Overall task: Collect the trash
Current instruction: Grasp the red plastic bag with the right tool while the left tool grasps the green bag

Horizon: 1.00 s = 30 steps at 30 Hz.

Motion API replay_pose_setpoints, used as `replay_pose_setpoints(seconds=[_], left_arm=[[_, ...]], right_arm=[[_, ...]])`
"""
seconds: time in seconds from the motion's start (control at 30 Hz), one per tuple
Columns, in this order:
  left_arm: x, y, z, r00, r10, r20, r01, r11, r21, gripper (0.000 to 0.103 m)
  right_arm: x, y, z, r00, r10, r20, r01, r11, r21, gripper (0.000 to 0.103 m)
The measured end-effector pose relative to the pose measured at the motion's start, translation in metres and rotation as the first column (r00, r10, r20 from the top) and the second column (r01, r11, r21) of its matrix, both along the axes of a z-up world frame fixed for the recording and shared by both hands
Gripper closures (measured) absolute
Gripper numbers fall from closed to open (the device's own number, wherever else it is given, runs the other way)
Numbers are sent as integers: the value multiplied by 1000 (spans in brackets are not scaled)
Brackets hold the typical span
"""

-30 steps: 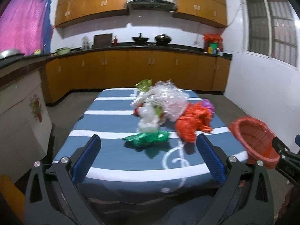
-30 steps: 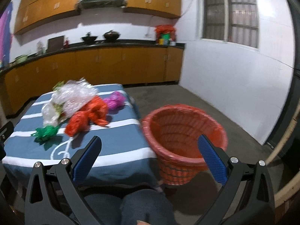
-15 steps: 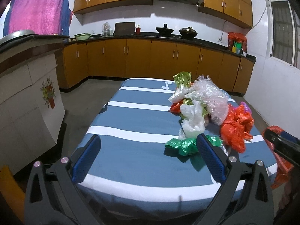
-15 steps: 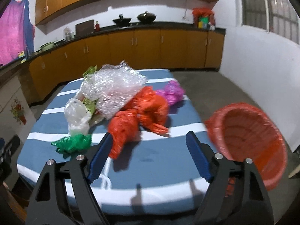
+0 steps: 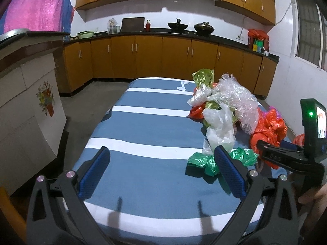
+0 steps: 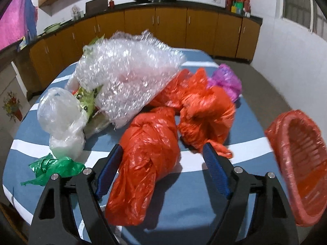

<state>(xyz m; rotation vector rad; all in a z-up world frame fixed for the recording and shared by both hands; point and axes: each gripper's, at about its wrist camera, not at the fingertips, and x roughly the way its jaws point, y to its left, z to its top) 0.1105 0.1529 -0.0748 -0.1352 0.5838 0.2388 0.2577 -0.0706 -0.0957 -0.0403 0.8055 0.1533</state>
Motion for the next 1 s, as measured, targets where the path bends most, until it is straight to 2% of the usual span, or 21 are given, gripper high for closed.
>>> replay_pose_setpoints(seconds=[0.07,0.2,0.53,0.83,0.9,1.0], left_arm=[[4,-2,-3,1000,-17,-5,17,1000,-2,4],[11,-8,-6,999,-53,-8,53,998,-16,4],[39,-34,-23,983,-170,-72,166,984,-66,19],[60,-55,-46,958,-233,-168,224,972,-70,45],[61,-58,-49,953,-248,-177,238,968,-75,59],[61,-63,-51,947,-269,-177,260,963,-75,72]], right_arm=[[0,3,-2,1000,31,-3,-31,999,7,48],[-6,8,-1,997,77,1,-77,997,4,57],[-43,-9,10,993,112,21,-113,993,23,59],[-53,-29,11,997,74,3,-74,996,40,59],[-55,-32,11,998,69,1,-69,997,45,59],[-60,-35,13,998,66,8,-66,997,49,59]])
